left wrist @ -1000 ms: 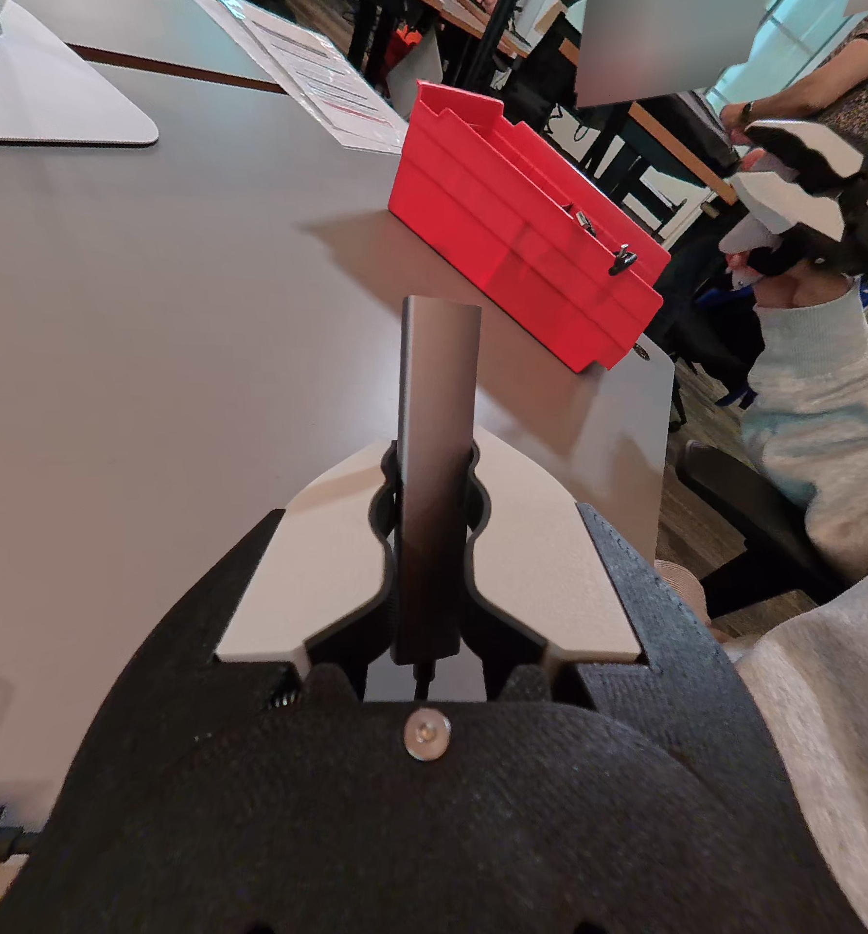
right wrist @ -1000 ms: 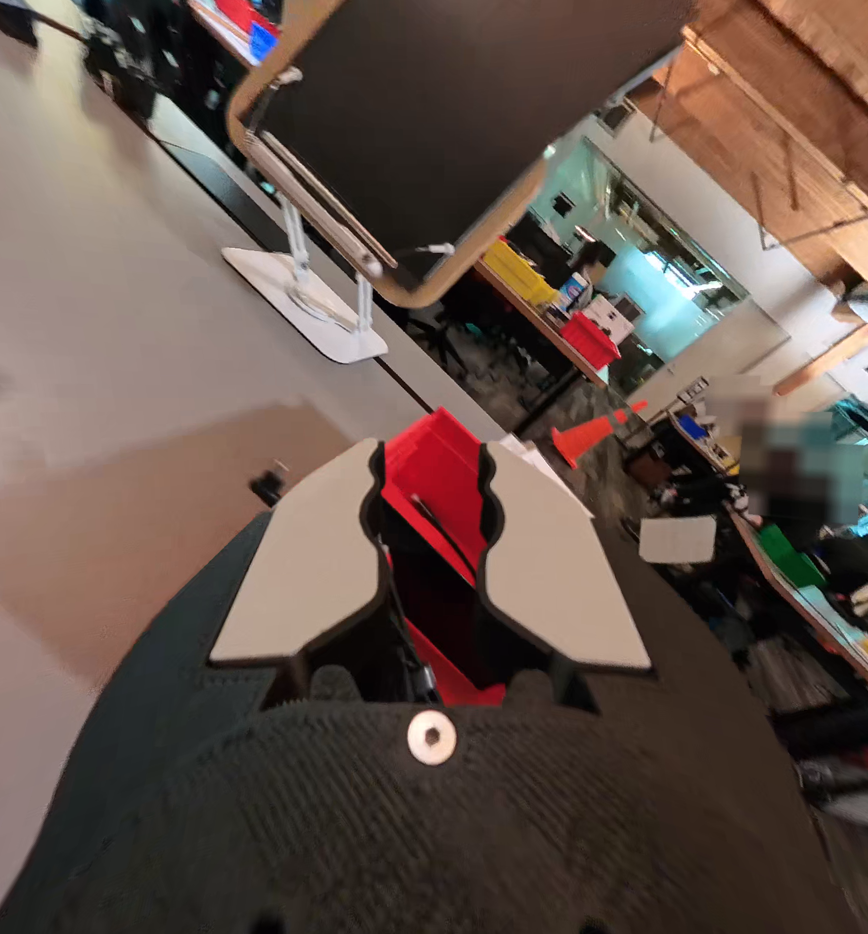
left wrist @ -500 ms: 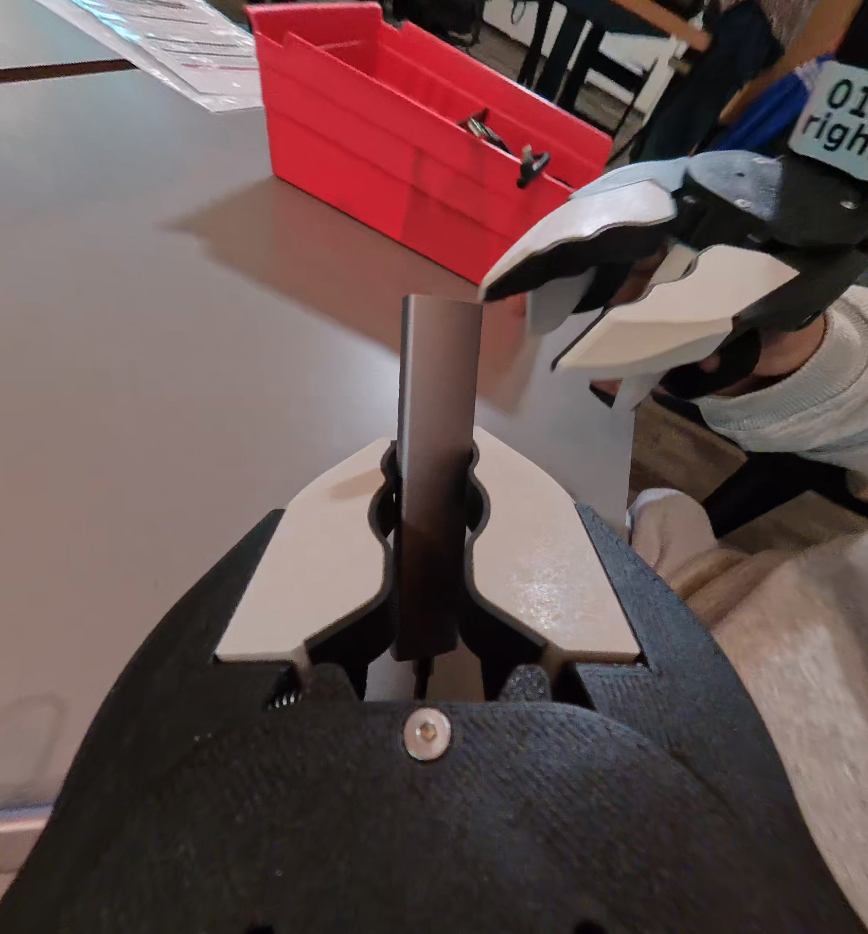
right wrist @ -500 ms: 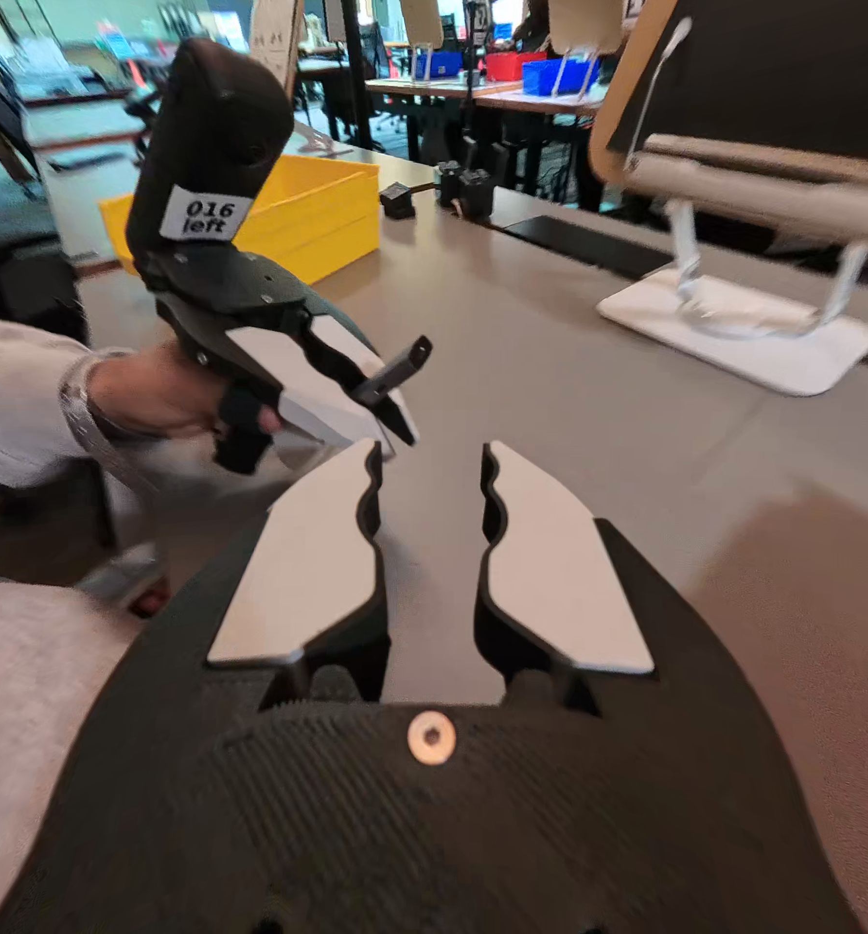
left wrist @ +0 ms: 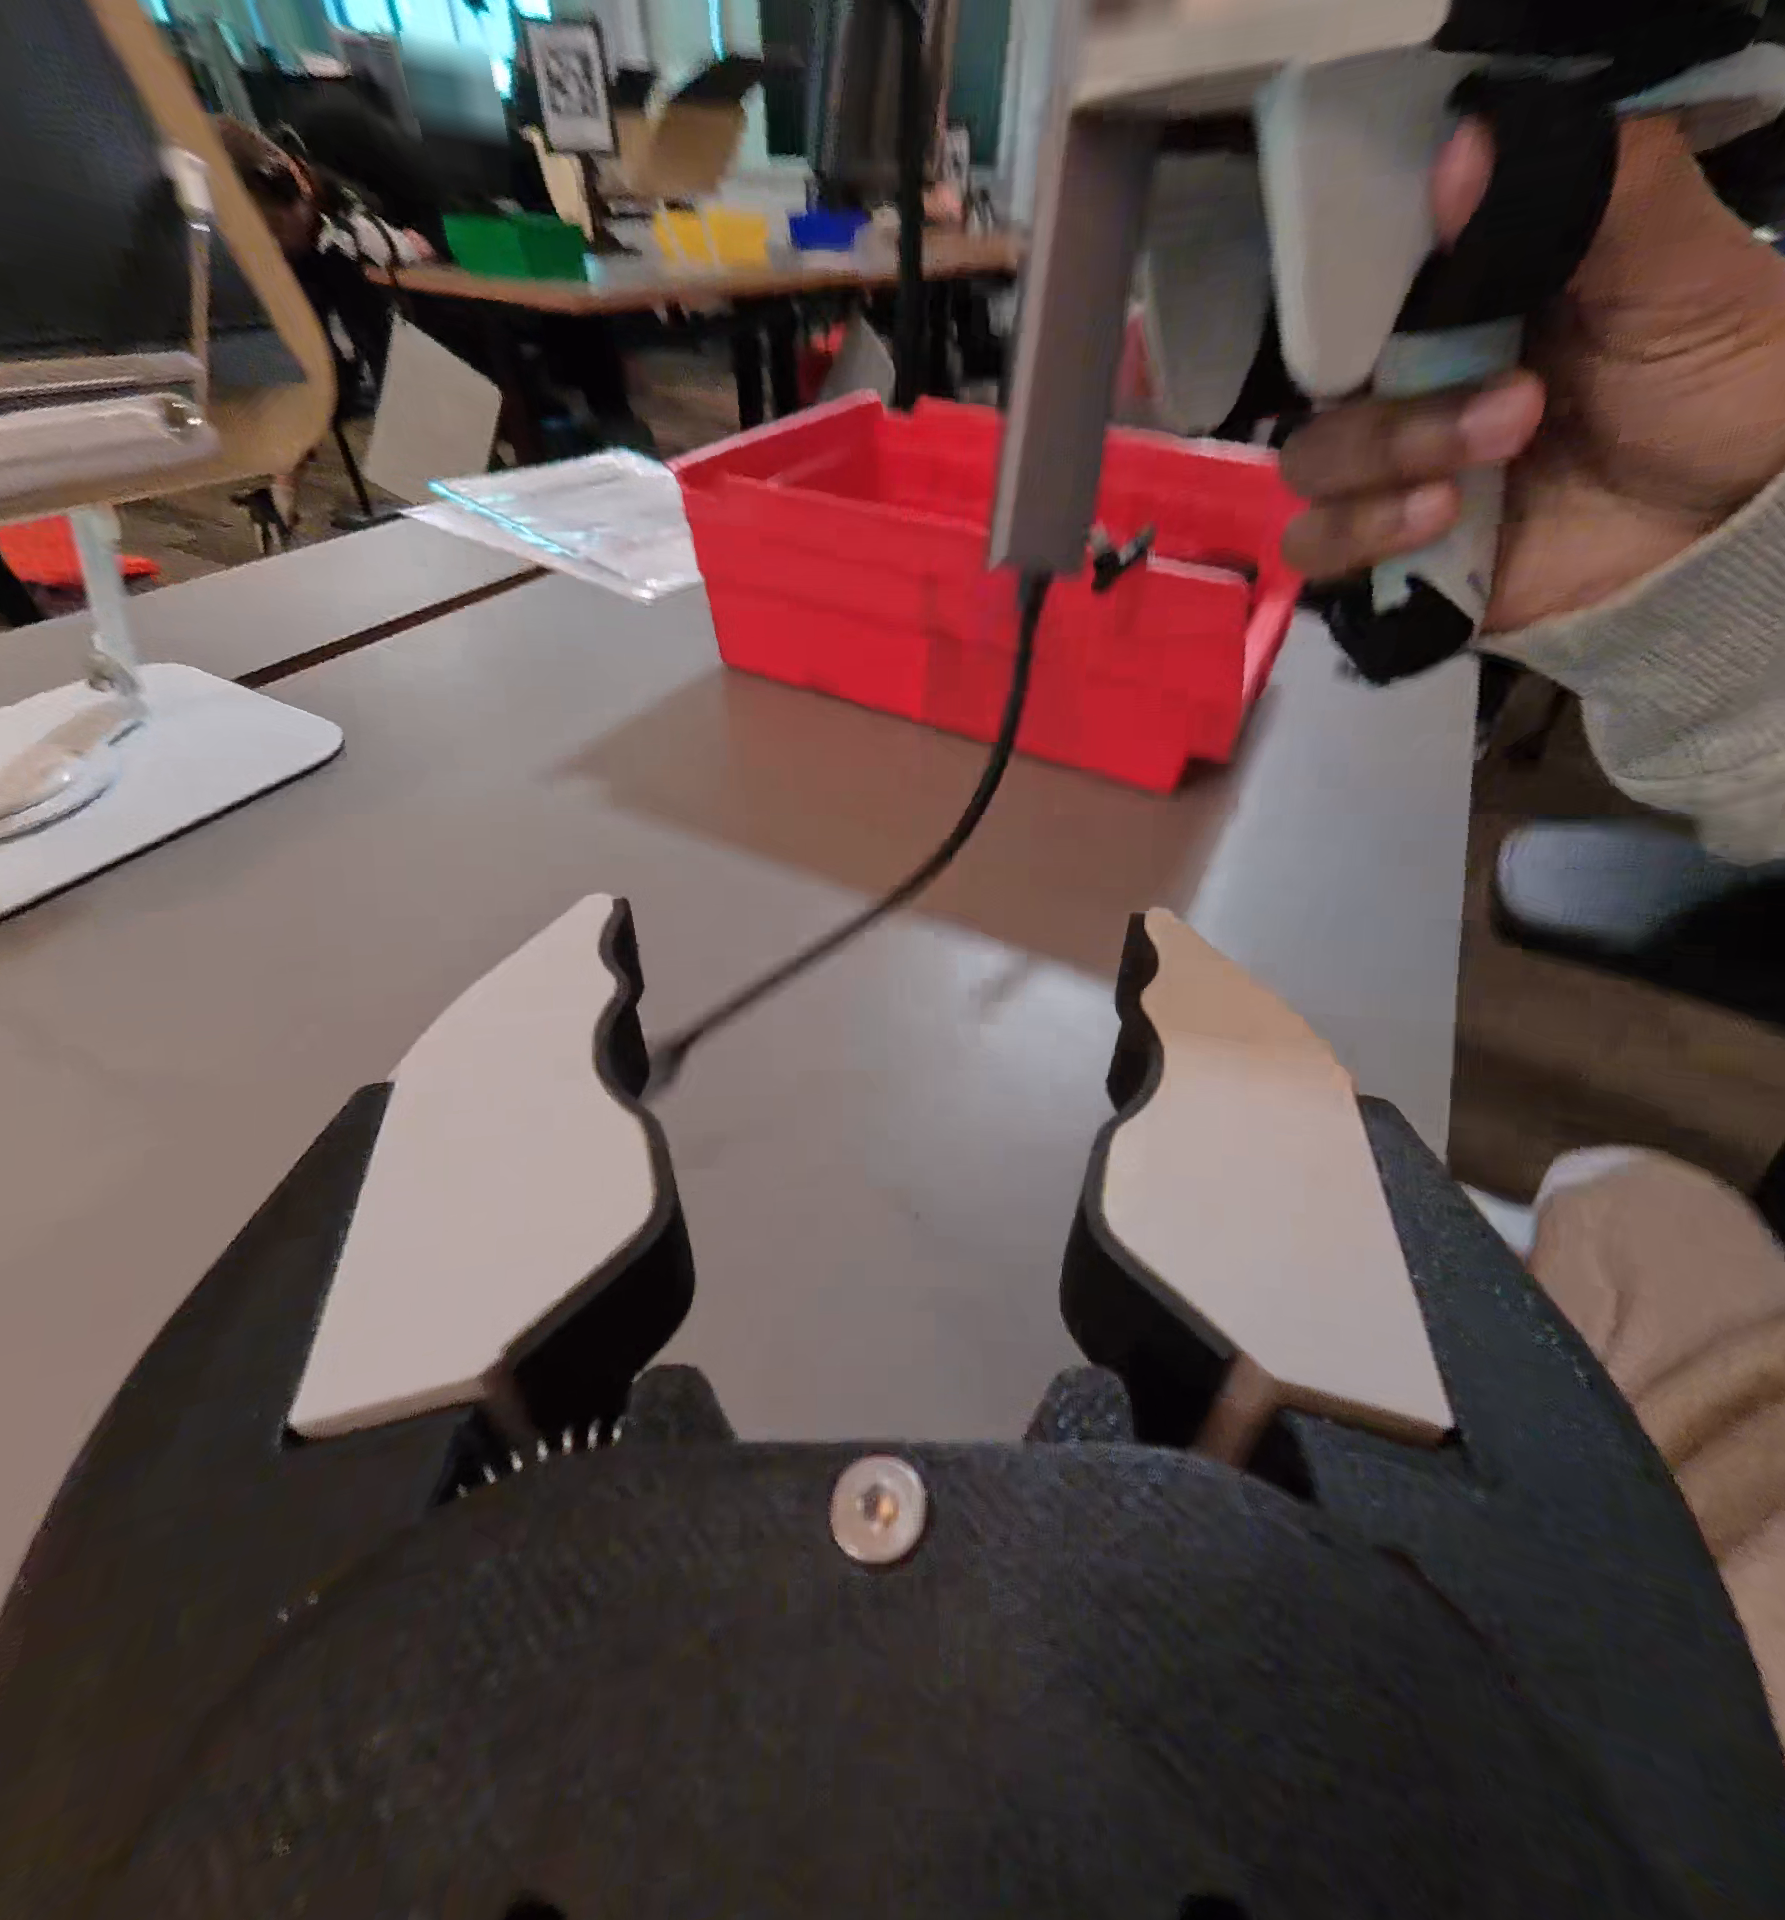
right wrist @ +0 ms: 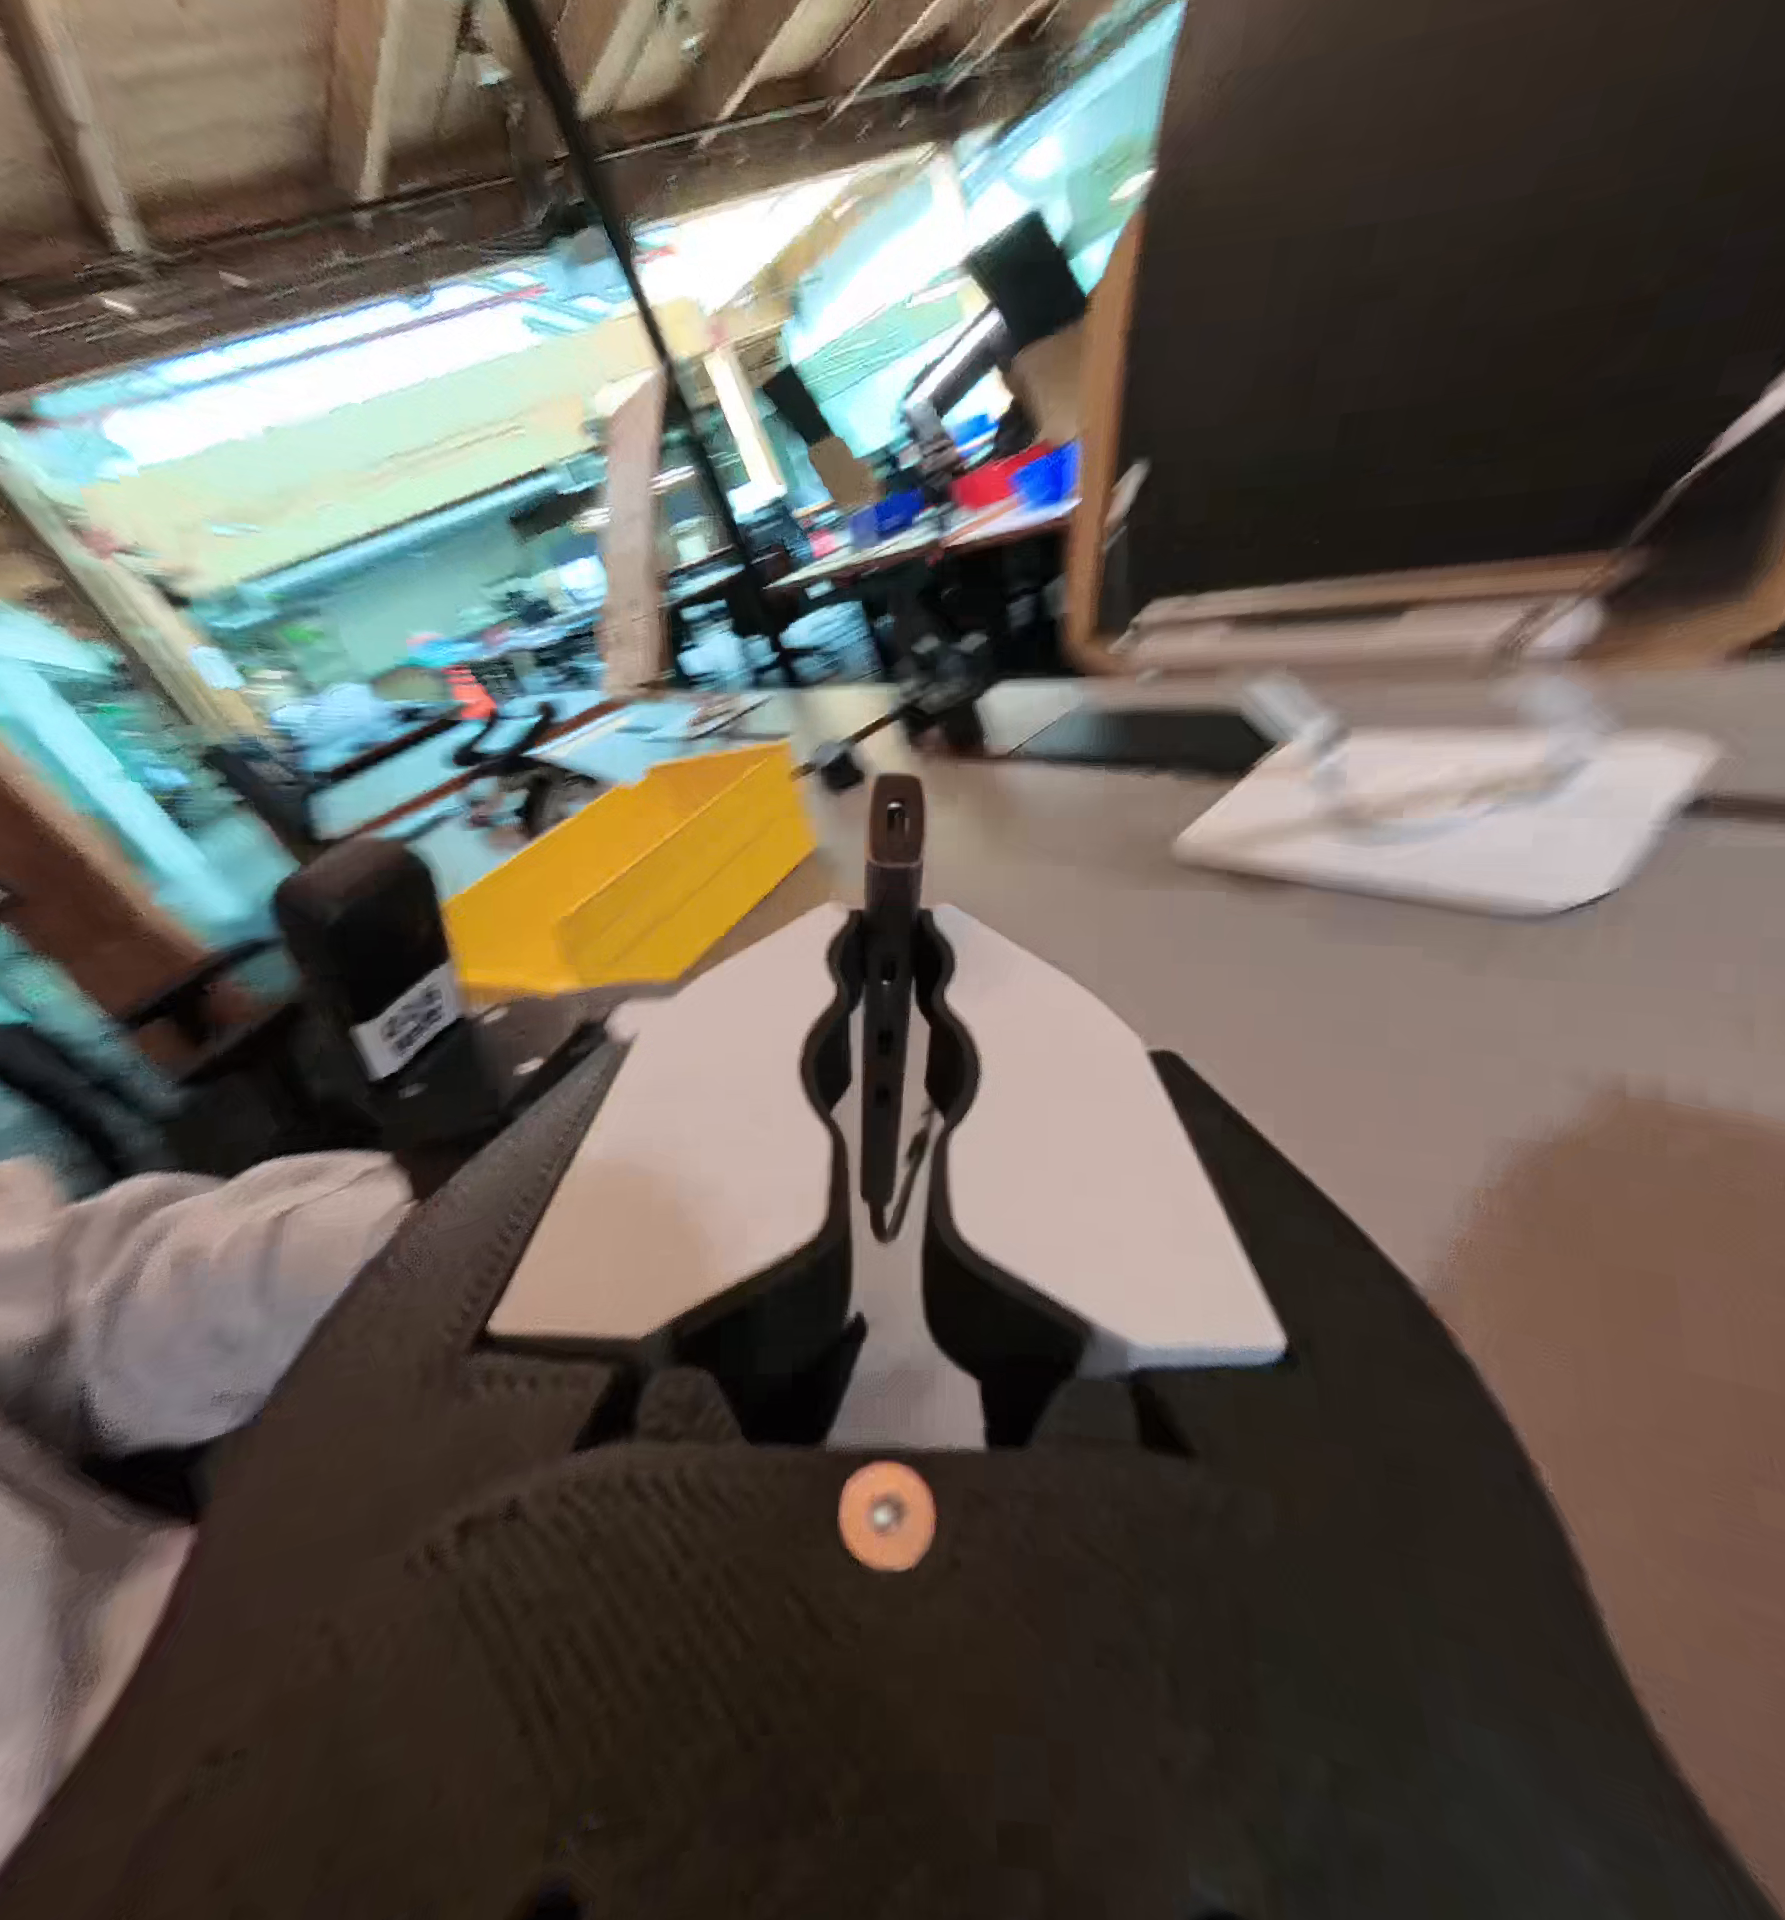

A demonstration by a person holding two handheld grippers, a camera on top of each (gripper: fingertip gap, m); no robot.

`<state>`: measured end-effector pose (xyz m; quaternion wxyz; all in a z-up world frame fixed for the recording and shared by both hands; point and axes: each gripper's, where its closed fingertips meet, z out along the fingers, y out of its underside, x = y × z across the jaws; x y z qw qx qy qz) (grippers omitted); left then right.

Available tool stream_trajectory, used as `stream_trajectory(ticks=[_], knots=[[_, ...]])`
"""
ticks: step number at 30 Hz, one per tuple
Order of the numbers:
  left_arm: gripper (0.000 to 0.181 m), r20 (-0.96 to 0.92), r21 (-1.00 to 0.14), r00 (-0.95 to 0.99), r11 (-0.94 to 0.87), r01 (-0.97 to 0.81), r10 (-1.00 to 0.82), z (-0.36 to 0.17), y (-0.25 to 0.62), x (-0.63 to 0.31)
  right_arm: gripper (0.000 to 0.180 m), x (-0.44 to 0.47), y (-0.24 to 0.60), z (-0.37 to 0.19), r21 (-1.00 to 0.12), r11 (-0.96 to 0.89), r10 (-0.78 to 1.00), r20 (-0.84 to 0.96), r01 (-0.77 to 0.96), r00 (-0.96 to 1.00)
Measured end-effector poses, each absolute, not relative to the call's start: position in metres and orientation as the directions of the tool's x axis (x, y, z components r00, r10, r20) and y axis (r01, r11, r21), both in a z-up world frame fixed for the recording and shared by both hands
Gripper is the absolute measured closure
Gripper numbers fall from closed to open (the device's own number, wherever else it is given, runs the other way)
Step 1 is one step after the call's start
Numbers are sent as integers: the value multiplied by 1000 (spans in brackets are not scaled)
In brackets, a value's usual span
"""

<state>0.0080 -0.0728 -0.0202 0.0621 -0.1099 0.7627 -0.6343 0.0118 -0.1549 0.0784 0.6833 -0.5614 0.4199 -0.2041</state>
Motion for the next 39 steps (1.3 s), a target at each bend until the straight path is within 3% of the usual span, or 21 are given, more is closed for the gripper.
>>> stream_trajectory(ticks=[3, 7, 10, 13, 20, 25, 29, 34, 39], knots=[[92, 262, -956, -940, 75, -284, -217, -19, -68, 18, 170, 19, -227, 137, -987, 156, -912, -134, 26, 388], [102, 452, -884, -873, 38, -465, -182, -32, -67, 26, 170, 17, -305, 199, -964, 117, -978, -70, 239, 196], [107, 471, -871, -863, 58, -488, -183, -40, -67, 28, 170, 19, -344, 212, -960, 16, -998, 3, 280, 67], [108, 461, -873, -867, 80, -481, -188, -46, -67, 29, 170, 35, -379, 186, -975, -109, -993, 96, 195, -74], [112, 477, -858, -861, 116, -500, -177, -58, -68, 29, 170, 88, -397, 77, -992, 88, -996, -90, -86, 26], [113, 479, -855, -861, 130, -502, -175, -63, -67, 32, 170, 98, -407, 59, -963, 235, -969, -243, -134, 42], [114, 504, -842, -848, 124, -525, -162, -64, -66, 32, 170, 94, -437, 50, -953, 276, -961, -274, -125, -31], [115, 530, -829, -835, 120, -547, -150, -64, -67, 31, 171, 90, -468, 68, -908, 416, -906, -418, 46, -69], [115, 551, -815, -822, 118, -567, -145, -65, -71, 30, 171, 110, -472, 77, -940, 332, -933, -340, 84, -118]])
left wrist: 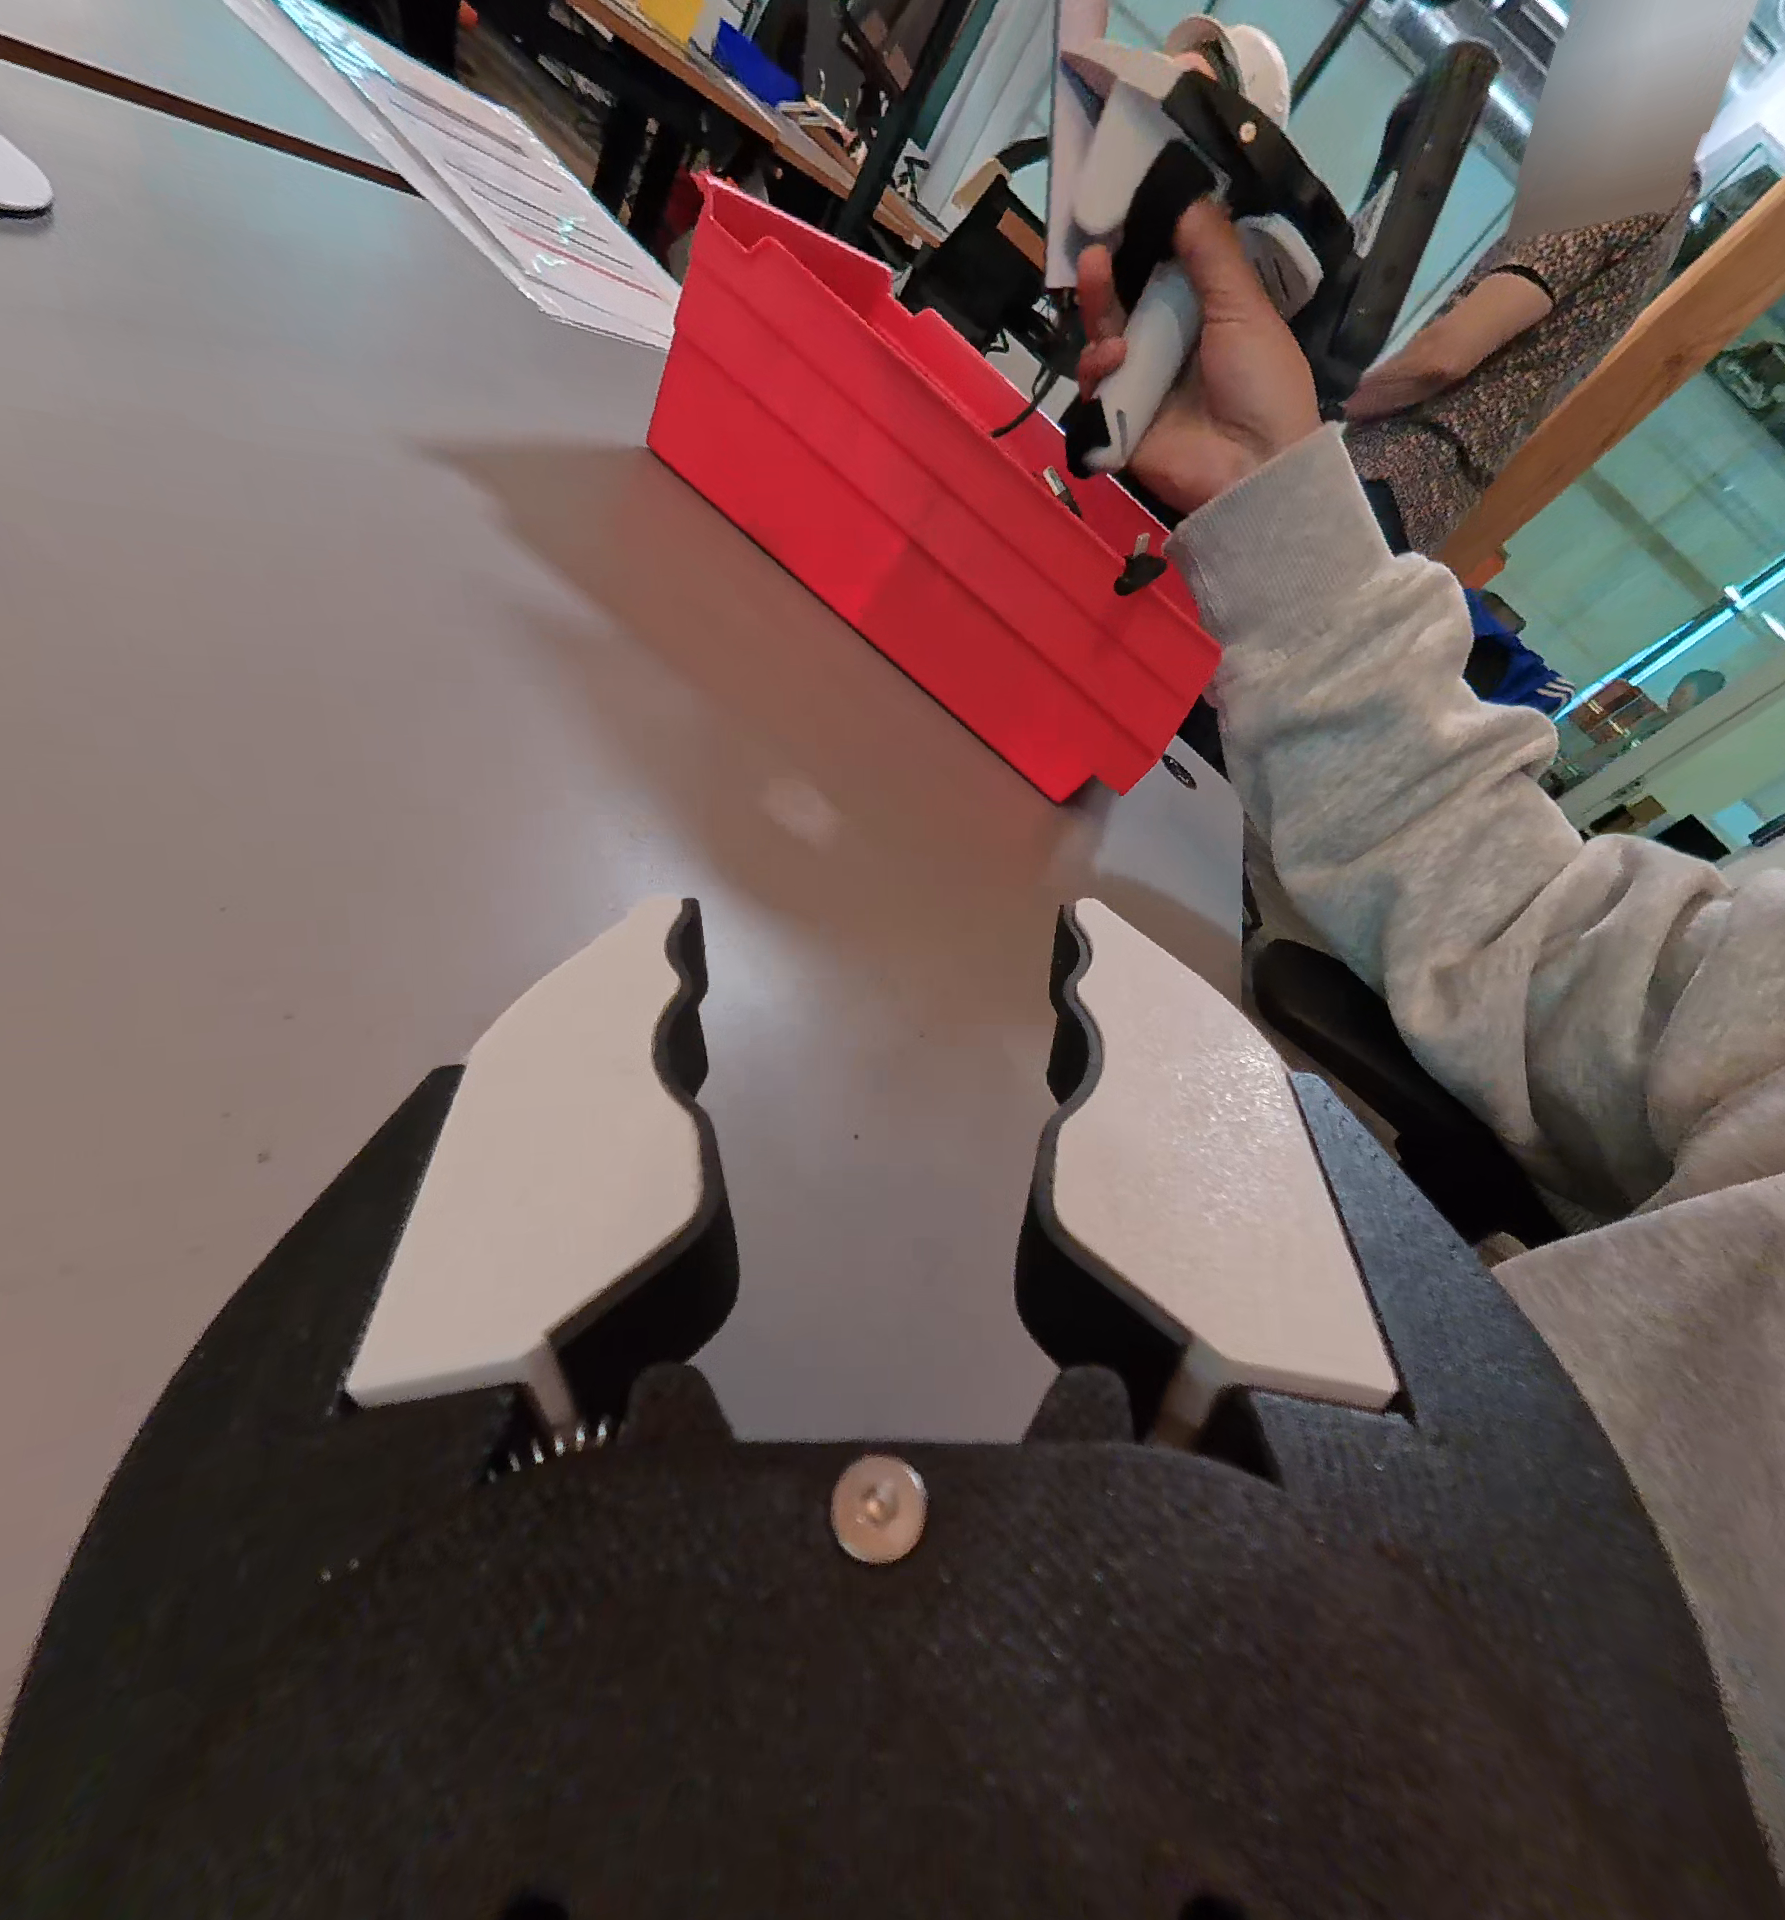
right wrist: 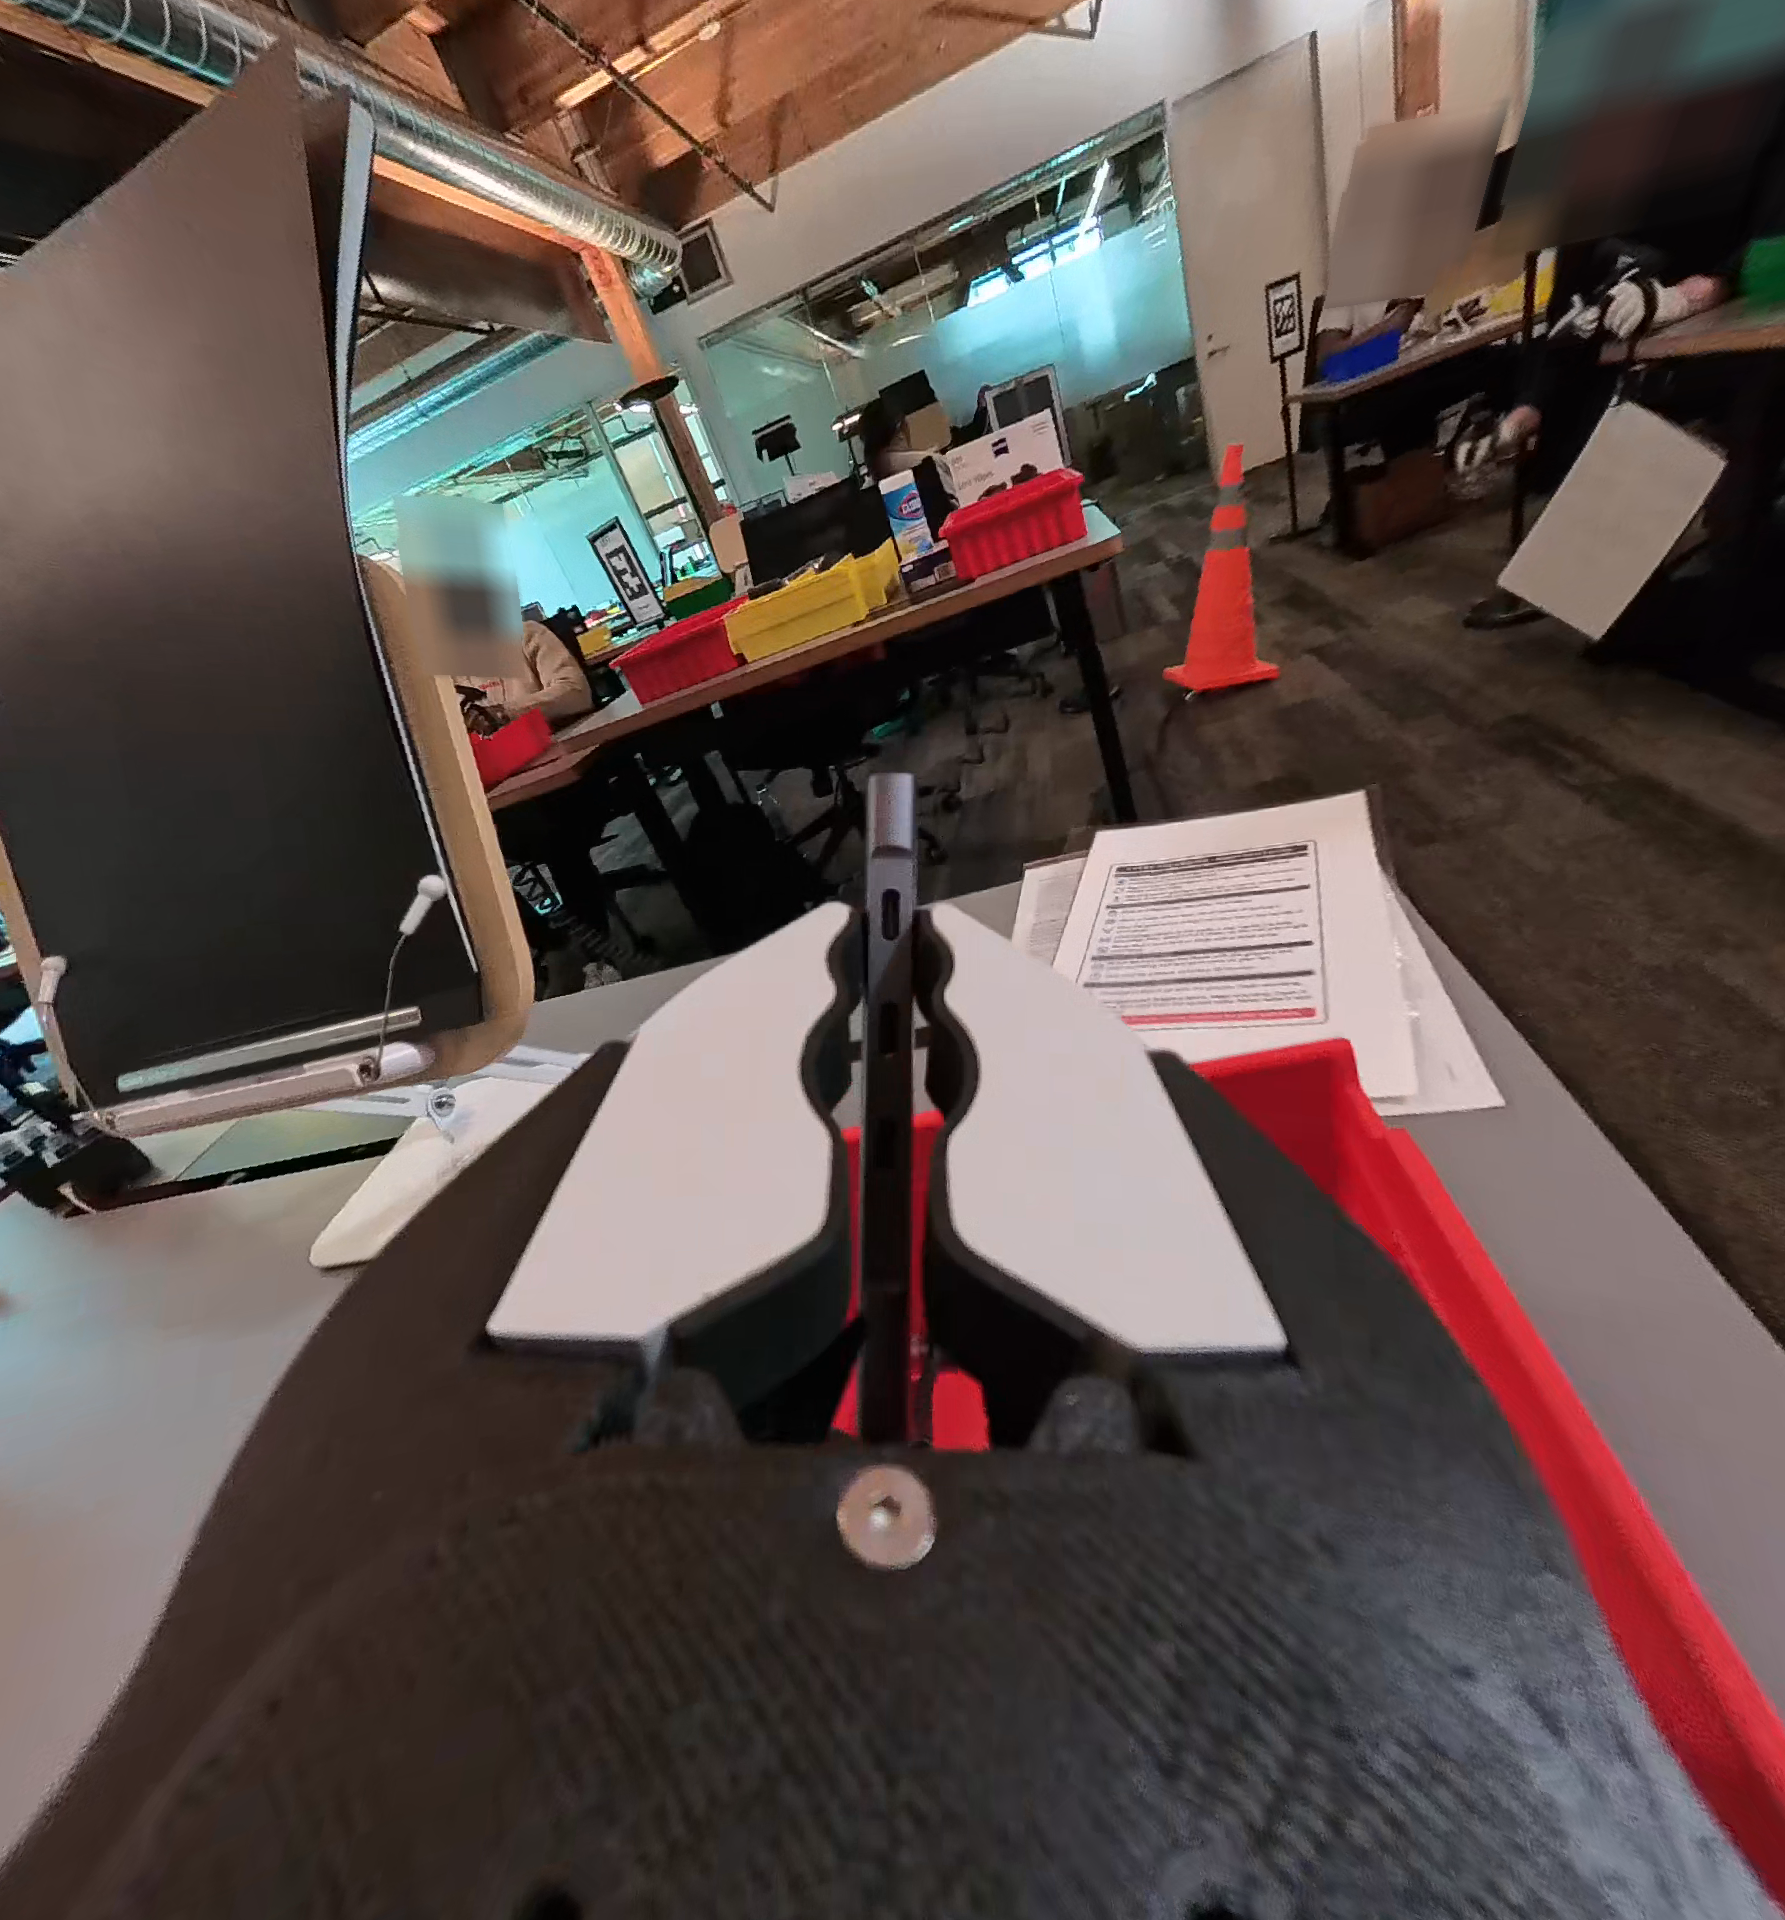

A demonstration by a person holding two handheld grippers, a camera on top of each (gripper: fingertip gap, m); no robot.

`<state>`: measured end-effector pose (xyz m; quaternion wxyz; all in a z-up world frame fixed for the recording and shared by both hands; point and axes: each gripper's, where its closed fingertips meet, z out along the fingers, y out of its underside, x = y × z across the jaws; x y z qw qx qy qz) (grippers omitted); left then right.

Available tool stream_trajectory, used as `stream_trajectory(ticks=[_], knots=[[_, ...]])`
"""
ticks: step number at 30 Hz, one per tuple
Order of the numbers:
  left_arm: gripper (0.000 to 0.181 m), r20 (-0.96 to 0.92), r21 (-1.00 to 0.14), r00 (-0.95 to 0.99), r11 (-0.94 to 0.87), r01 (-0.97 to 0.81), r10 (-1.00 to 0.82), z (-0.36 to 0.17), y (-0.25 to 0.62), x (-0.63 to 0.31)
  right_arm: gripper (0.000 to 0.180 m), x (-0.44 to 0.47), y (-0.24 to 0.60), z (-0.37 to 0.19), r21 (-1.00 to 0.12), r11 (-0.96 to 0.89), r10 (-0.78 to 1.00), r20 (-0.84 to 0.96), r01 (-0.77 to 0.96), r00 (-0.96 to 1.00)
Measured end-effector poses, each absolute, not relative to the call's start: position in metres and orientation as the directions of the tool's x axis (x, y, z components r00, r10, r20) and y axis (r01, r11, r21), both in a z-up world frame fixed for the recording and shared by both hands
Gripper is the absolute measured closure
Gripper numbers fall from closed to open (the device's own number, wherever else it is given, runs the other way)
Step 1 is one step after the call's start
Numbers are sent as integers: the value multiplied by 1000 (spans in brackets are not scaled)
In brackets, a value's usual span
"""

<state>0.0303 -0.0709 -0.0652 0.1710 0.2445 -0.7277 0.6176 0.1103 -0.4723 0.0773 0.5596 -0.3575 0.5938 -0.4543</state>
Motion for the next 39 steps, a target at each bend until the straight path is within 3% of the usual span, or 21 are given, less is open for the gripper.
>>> stream_trajectory(ticks=[6, 19, 28, 33, 39], knots=[[115, 531, -826, -835, 129, -548, -147, -65, -71, 26, 171, 125, -476, 41, -916, 397, -910, -386, -56, -150], [115, 564, -807, -815, 119, -578, -132, -65, -70, 27, 168, 118, -500, 6, -779, 604, -794, -572, -167, -203], [115, 573, -801, -809, 118, -586, -132, -66, -70, 28, 148, 109, -506, -12, -740, 624, -781, -578, -251, -236], [115, 578, -798, -806, 117, -591, -131, -66, -70, 28, 126, 100, -505, -14, -742, 578, -816, -525, -339, -243], [115, 578, -798, -806, 117, -591, -132, -66, -70, 28, 125, 96, -505, -1, -774, 546, -837, -497, -319, -228]])
